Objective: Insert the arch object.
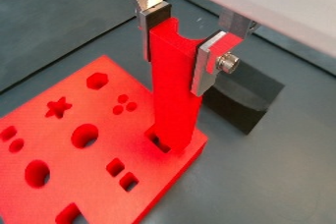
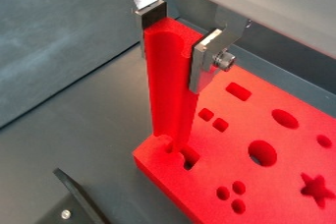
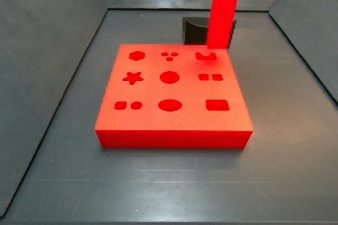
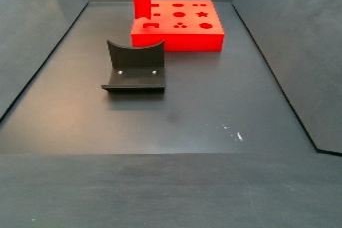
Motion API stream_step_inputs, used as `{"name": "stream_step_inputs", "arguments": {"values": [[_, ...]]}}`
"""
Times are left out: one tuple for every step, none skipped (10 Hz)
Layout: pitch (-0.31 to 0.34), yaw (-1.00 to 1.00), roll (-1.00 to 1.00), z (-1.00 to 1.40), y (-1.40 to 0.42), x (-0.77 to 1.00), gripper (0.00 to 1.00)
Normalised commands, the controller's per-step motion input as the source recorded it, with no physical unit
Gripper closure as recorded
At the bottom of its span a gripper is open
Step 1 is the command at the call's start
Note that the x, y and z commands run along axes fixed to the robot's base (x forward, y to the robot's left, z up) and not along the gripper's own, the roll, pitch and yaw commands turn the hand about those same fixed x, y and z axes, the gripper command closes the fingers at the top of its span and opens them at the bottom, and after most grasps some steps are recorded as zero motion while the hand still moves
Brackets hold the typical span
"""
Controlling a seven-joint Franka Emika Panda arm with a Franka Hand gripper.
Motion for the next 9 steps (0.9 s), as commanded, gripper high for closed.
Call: {"name": "stream_step_inputs", "arguments": {"values": [[0.0, 0.52, 0.0, -0.13, 0.0, 0.09, 1.0], [0.0, 0.5, 0.02, 0.0, 0.0, 0.0, 1.0], [0.039, 0.16, 0.12, 0.03, -0.12, 0.0, 1.0], [0.116, 0.0, 0.19, 0.06, -0.15, 0.0, 1.0], [0.15, -0.13, 0.23, 0.0, -0.23, 0.1, 1.0], [0.187, -0.35, 0.28, 0.0, -0.25, 0.12, 1.0], [0.204, -0.39, 0.26, 0.0, -0.18, 0.1, 1.0], [0.209, -0.43, 0.25, 0.0, -0.02, 0.06, 1.0], [0.164, -0.22, 0.07, 0.01, 0.0, 0.01, 1.0]]}}
